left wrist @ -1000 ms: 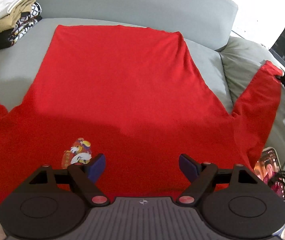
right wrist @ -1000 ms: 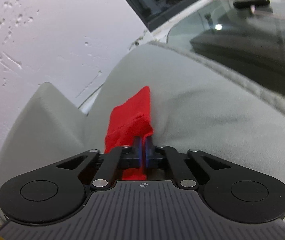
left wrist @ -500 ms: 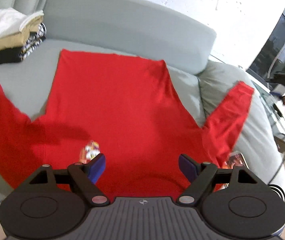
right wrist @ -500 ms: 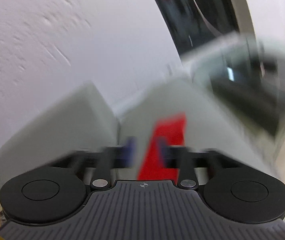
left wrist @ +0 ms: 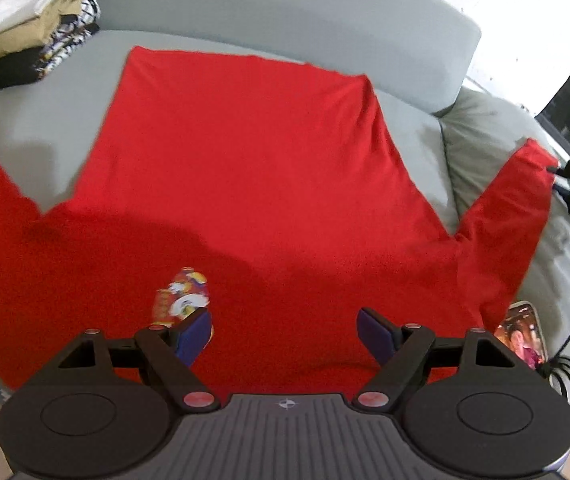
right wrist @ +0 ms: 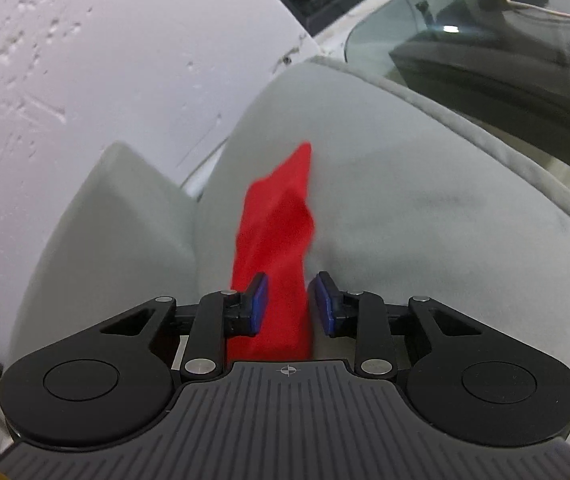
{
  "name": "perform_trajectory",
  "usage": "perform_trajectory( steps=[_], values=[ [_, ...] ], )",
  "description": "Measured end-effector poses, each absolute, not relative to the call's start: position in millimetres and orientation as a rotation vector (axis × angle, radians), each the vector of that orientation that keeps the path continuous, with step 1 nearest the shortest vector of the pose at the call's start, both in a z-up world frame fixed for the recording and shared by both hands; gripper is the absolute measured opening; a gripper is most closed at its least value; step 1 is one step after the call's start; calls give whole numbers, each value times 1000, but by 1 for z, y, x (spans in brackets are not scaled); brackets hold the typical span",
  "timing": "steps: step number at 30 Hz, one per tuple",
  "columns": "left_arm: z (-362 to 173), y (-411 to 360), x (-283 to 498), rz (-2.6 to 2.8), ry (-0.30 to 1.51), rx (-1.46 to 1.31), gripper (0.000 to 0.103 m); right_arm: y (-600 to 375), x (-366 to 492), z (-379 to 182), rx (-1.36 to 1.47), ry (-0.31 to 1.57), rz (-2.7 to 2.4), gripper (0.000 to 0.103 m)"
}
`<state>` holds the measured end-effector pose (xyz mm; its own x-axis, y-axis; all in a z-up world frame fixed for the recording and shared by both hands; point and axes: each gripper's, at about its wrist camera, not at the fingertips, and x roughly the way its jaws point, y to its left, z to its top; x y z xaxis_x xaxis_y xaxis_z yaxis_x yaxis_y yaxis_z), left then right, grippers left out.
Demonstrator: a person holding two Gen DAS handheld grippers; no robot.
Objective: Fold clothes
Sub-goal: 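Lift the sleeve with the right gripper toward the T-shirt body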
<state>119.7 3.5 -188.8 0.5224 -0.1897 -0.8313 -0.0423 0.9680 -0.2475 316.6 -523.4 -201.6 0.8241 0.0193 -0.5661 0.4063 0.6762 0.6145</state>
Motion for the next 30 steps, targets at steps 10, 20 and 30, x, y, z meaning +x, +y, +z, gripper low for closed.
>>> perform_trajectory(
  steps=[10,20,30],
  values=[
    [-203,-12,136,-101,1056,-246,78,-514,366,-203,569,662,-233,13],
    [-182,-14,121,-128,991,-223,78,-482,359,-176,384,578,-293,2],
    [-139,22,73,-131,866,-270,78,-416,280,-73,296,402,-140,2]
  ],
)
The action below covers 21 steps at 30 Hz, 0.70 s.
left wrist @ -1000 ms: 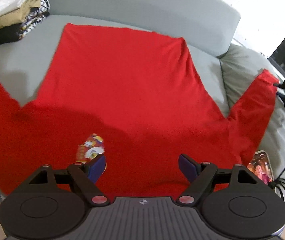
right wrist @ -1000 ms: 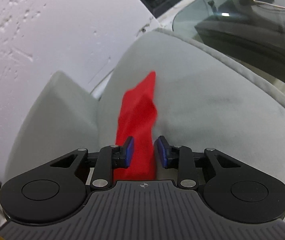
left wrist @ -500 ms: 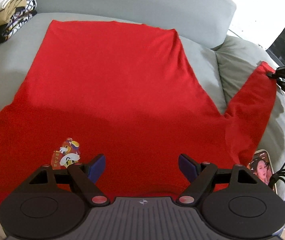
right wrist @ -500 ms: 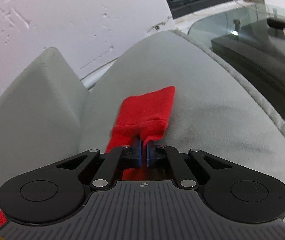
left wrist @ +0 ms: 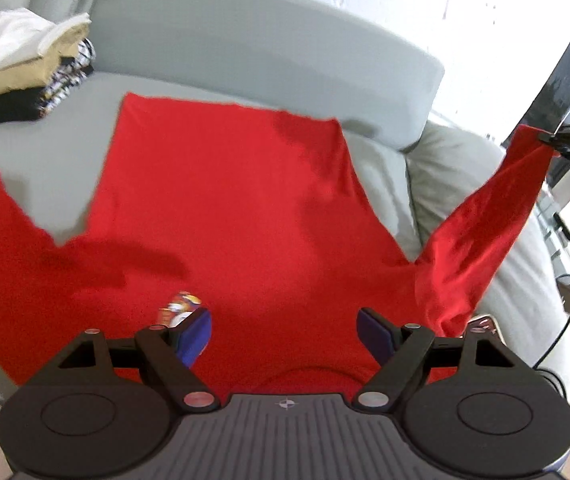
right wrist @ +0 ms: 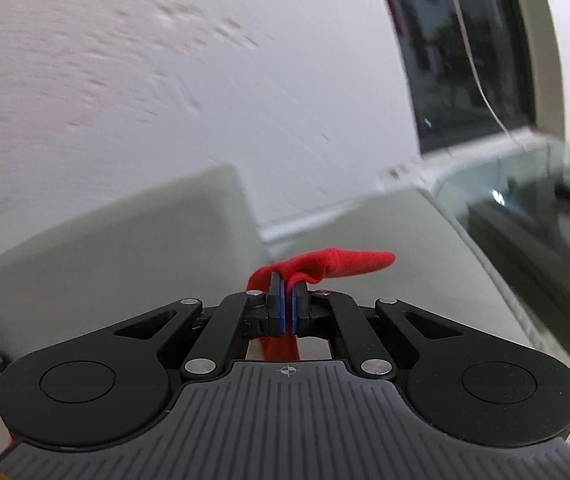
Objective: Fold clothes
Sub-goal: 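Lift the sleeve with the right gripper toward the T-shirt body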
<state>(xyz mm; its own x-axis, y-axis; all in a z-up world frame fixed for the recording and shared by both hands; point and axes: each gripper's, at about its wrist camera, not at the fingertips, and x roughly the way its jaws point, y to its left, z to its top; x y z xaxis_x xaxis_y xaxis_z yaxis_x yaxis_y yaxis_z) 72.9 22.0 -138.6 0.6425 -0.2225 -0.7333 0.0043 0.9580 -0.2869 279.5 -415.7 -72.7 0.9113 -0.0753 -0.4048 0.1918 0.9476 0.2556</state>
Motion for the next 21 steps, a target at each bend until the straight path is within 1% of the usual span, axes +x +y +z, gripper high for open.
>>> perform_trajectory(
  steps=[3,6,10,12,17,21],
  values=[
    [-128,42,57,-96,831,-281,78,-375,239,-41,222,343,-130,3],
    [-121,64,36,-49,795,-290,78,-321,196,-22,112,271,-197,3],
    [-118,96,6,9,756,-317,79,-233,135,-19,-54,161,-249,3],
    [-116,113,-9,38,737,-337,79,-189,113,-24,-111,143,-214,3],
    [-109,147,-38,120,673,-398,78,-92,78,-48,-89,234,-68,3],
    [-105,169,-52,184,631,-425,78,-19,75,-87,-98,386,50,3]
  ],
)
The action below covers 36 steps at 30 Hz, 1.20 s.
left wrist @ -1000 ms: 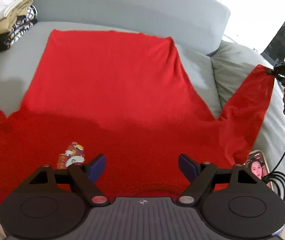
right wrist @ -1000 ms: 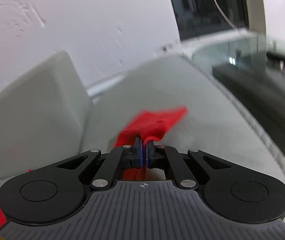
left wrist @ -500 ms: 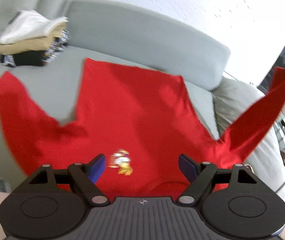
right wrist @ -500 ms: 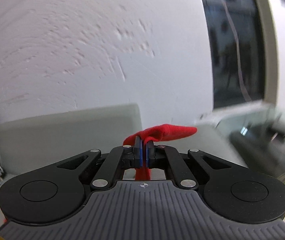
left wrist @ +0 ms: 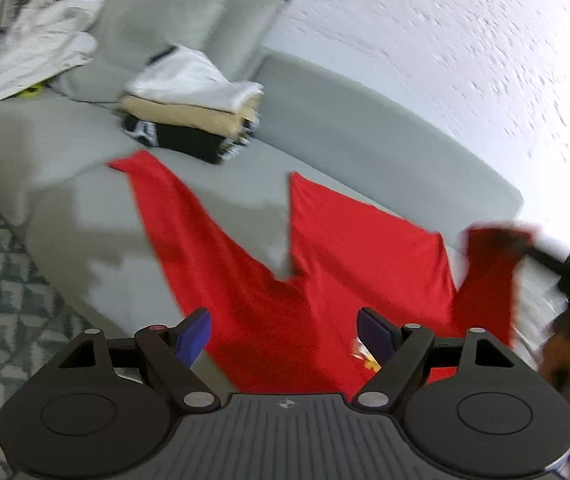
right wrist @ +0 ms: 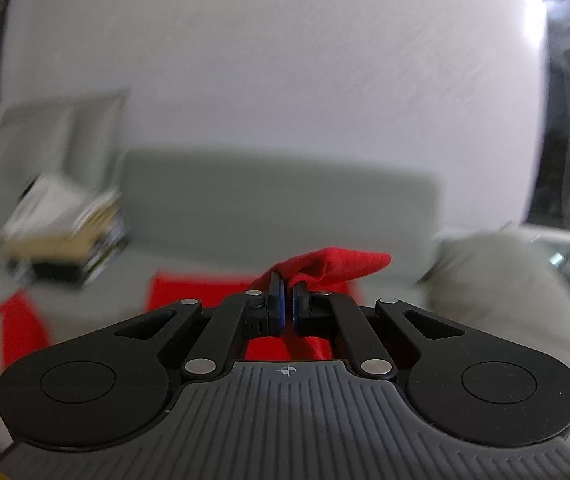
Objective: Fold clothes
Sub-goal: 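Lift the sleeve with the right gripper toward the T-shirt body, then lay the held sleeve across the shirt body with the right gripper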
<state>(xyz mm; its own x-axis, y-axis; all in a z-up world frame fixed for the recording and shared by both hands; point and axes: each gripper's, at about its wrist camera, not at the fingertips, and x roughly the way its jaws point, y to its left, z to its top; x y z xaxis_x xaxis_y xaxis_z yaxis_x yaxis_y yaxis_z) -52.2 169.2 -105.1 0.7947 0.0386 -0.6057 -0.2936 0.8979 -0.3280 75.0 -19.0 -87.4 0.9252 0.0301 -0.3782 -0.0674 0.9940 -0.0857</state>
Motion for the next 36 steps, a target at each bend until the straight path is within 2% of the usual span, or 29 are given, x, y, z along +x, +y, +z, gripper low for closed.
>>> perform_trajectory(
  steps=[2,3,4,5,6,9,14,16,19,21,23,27,30,34,35,36],
  values=[
    [-107,178,-56,210,631,-440,78,11,79,-117,-122,485,112,5],
    [-109,181,-56,217,637,-447,78,23,83,-131,-131,542,145,18],
    [-112,184,-57,223,644,-455,78,30,88,-145,-131,622,203,27],
    [-115,186,-57,225,652,-466,78,33,89,-155,-124,689,246,45],
    [-118,186,-57,225,657,-472,78,27,86,-157,-103,715,267,51],
    [-130,180,-51,216,686,-473,78,-4,72,-152,-36,736,299,57],
    [-155,158,-38,175,761,-444,77,-117,51,-115,167,639,279,69],
    [-162,142,-30,149,788,-406,76,-161,50,-107,240,612,280,68],
    [-173,117,-19,110,828,-348,74,-212,65,-123,266,605,272,61],
    [-173,98,-10,74,828,-293,73,-233,84,-139,286,621,297,43],
    [-169,78,2,38,802,-228,73,-250,103,-158,347,661,322,39],
    [-172,31,42,78,806,-21,75,-277,129,-191,493,773,327,39],
    [-188,0,74,152,853,177,73,-286,137,-203,553,822,310,39],
    [-212,-17,94,182,900,321,75,-296,139,-209,577,835,298,40],
    [-213,-15,93,217,873,333,72,-299,135,-208,577,832,301,40],
    [-214,-11,92,258,848,336,63,-301,132,-208,576,829,304,41]
  ],
)
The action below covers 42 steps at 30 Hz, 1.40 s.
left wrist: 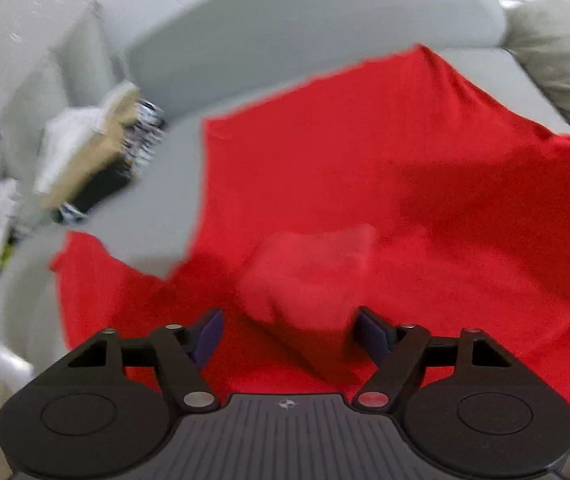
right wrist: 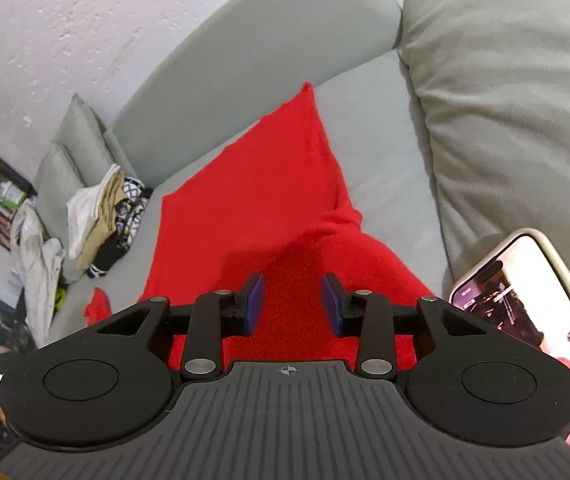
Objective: Fold clothes
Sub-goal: 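Lay the held sleeve across the shirt body with the right gripper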
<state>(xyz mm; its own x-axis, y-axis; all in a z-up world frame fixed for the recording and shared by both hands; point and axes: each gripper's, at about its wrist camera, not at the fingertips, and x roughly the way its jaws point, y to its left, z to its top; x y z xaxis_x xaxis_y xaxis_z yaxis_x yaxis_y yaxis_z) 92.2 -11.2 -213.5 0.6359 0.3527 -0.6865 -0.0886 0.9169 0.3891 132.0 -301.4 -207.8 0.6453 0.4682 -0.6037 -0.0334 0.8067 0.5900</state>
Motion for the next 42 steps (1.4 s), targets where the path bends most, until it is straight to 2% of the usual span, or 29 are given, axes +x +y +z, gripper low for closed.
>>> perform_trajectory(
  steps=[1,5,6,8,11,16,20,23,25,26,29,30,35,40,41,42],
  values=[
    [-211,0,88,319,832,290,61,-304,129,-207,576,825,307,42],
    [-207,60,58,477,863,-19,63,-310,120,-203,599,819,303,43],
    [-209,72,48,485,884,-71,68,-312,119,-202,610,815,304,44],
    [-209,80,34,467,902,-130,69,-314,116,-202,629,809,306,46],
    [-207,82,16,458,916,-167,70,-313,116,-202,634,810,297,47],
    [-197,75,1,399,832,-173,72,-309,117,-203,636,820,289,47],
    [-191,39,1,263,725,18,72,-303,116,-202,601,816,281,47],
    [-199,32,17,262,684,69,72,-300,116,-202,592,810,286,40],
    [-205,37,30,312,705,61,64,-300,116,-202,589,801,274,30],
    [-207,39,35,322,719,57,64,-302,115,-200,586,781,248,18],
    [-208,49,47,322,753,33,67,-316,112,-198,596,728,123,16],
    [-208,53,51,319,763,23,66,-322,111,-198,608,717,71,19],
    [-215,59,65,220,816,7,67,-335,130,-218,689,844,66,21],
    [-219,56,66,185,795,39,65,-307,159,-213,543,828,204,22],
    [-220,56,66,184,793,36,65,-303,166,-211,526,826,208,35],
    [-221,56,66,182,791,34,65,-299,175,-212,513,835,206,53]
  ],
)
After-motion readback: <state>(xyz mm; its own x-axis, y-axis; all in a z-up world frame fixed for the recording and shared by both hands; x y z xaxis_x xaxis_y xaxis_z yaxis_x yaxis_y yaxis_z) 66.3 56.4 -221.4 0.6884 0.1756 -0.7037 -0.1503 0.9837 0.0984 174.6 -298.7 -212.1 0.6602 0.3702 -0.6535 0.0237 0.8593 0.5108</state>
